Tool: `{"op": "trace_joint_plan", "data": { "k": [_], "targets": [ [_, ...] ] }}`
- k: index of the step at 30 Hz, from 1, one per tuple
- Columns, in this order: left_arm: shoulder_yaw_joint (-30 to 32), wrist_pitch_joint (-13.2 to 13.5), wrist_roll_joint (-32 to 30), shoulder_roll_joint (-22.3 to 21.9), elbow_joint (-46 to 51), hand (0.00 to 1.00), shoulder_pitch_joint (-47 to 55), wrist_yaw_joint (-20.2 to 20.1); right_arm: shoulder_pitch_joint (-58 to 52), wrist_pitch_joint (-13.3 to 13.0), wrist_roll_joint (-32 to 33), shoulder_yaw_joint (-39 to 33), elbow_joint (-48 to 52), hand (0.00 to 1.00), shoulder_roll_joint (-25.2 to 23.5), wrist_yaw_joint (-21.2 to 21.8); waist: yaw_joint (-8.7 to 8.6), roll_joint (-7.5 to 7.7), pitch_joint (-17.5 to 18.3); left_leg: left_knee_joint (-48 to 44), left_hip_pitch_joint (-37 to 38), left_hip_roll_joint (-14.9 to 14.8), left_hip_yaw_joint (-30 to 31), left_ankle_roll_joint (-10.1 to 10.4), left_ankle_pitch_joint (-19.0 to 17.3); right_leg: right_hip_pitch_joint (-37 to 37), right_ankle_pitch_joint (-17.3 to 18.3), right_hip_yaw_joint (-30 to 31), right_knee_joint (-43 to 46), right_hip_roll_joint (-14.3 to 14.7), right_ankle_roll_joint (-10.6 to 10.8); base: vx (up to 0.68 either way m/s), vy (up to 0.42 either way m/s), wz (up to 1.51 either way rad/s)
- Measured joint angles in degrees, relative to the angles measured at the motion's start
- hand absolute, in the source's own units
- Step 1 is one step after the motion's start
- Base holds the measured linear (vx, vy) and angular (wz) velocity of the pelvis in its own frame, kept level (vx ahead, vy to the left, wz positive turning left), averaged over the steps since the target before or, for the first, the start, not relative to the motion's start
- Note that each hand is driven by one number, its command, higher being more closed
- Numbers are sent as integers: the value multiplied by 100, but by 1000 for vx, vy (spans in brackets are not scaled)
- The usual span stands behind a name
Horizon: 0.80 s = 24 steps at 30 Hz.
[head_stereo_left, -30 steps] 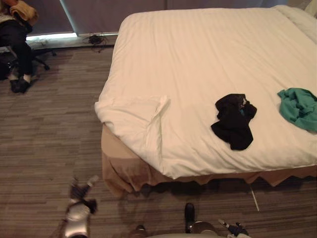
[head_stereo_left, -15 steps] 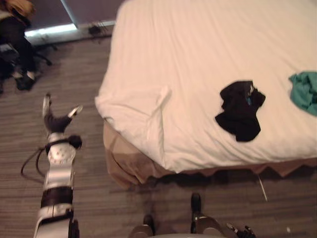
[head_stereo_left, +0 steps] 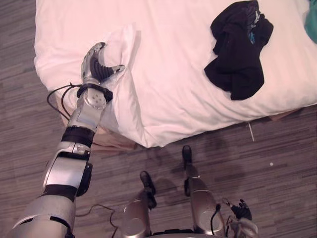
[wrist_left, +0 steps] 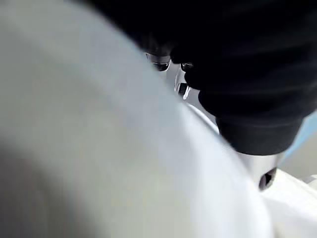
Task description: Tidy the bed and pick cloth on bed and put in laundry
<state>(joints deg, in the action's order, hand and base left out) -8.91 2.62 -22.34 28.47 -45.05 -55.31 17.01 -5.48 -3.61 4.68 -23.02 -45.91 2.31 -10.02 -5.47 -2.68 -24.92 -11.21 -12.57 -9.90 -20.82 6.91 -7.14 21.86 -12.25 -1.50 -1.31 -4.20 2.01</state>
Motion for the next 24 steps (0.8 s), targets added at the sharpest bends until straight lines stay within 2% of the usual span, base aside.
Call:
{"op": "trace_joint_plan", "data": {
  "k": [4,7,10,12,13,16,18,19,20,22,23,24],
  "targets": [
    [0,-33,-562,-124,-277,100,23,-222,0,-10,225,-41,215,0,41,0,19,3,2,-323,55,-85,-116,-52,-261,-154,66,40,130,-10,72,-35,40,-9],
    [4,-44,-727,-151,-305,100,293,-460,-14,4,418,-263,207,0,48,0,9,9,14,-366,350,-95,-161,-79,-335,-458,119,34,125,-21,132,-11,25,-4],
    [137,13,-757,-141,-345,100,935,-580,-1,33,642,-757,-48,0,183,8,3,-6,121,-146,738,0,-167,-58,-297,-759,167,10,106,-67,133,0,0,0],
    [477,45,-746,-118,-384,100,1630,-607,3,113,743,-1148,-298,0,479,8,12,-23,378,6,949,49,-136,-44,-264,-946,186,-39,55,-90,153,40,16,6],
    [600,47,-720,-109,-383,0,1850,-626,1,152,782,-1268,-334,0,559,5,8,-19,442,53,1033,62,-114,-24,-249,-1037,189,-65,11,-96,157,51,22,13],
    [1317,21,-609,-11,-389,0,2980,-698,-4,179,828,-1821,-343,0,966,-21,26,-41,785,260,1396,87,29,12,-219,-1481,222,-224,-167,-99,177,21,18,20],
    [1834,-20,-527,41,-415,0,3603,-695,-13,183,828,-2048,-264,0,1142,-120,107,-36,997,345,1466,91,77,25,-193,-1581,235,-304,-227,-99,176,6,-9,22],
    [2389,-36,-479,44,-530,0,4091,-670,-59,213,822,-2226,-52,0,1247,-238,189,-21,1175,445,1524,99,132,31,-178,-1667,251,-346,-317,-90,184,2,-18,17],
    [2657,-38,-463,46,-587,0,4322,-658,-67,223,820,-2265,100,0,1259,-268,192,-10,1271,483,1535,105,171,40,-172,-1699,253,-375,-366,-85,184,26,-32,22],
    [3622,-237,-387,41,-885,0,5061,-526,-84,258,636,-2284,958,0,1286,-413,195,46,1442,539,1694,92,279,62,-159,-1927,277,-484,-435,-44,158,31,-17,18],
    [3875,-279,-331,41,-945,0,5235,-492,-87,261,572,-2283,1166,0,1311,-441,211,58,1496,546,1723,90,310,77,-150,-1960,283,-494,-436,-29,151,16,-12,12],
    [4448,-379,-283,41,-1008,0,5592,-400,-60,262,400,-2283,1579,0,1404,-504,286,103,1646,582,1744,81,339,92,-139,-1976,298,-517,-436,6,139,15,-19,7]
  ]
}}
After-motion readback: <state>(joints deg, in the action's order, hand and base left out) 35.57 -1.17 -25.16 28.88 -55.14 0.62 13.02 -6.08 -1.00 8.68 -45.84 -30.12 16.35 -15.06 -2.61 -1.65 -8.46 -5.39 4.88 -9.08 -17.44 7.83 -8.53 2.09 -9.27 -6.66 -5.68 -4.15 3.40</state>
